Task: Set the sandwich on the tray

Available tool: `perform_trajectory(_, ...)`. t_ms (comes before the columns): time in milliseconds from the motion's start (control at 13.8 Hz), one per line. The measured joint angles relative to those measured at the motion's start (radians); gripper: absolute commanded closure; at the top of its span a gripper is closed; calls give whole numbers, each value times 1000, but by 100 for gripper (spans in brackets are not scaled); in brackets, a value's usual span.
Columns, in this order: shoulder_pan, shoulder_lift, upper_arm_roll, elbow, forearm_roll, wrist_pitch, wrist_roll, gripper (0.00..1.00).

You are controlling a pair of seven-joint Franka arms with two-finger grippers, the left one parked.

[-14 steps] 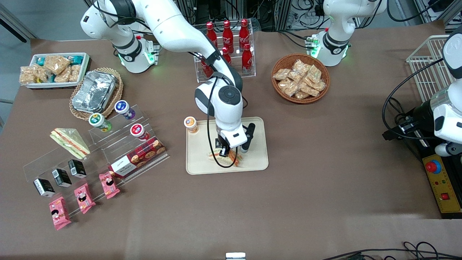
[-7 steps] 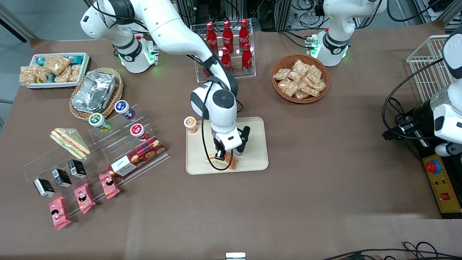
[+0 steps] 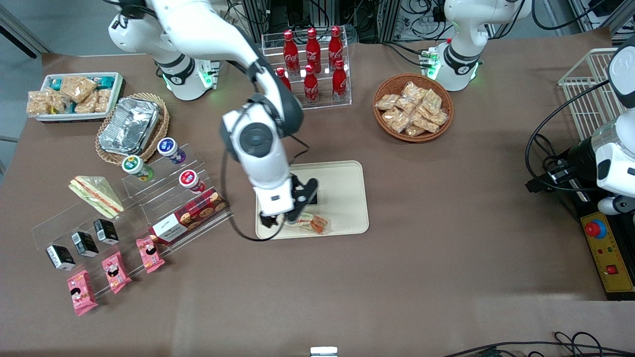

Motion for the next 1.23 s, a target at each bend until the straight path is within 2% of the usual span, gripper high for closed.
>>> perform_trajectory(289,-71,-120,-17,0,0,-150,140,0)
perform_trajectory(724,-122,-238,-178,0,1,-349,186,0)
perform_trajectory(941,-220,-302,-189,-1,2,-414,296,0)
perform_trajectory(1230,-307,-323,-181,-5,1,-426,322,0)
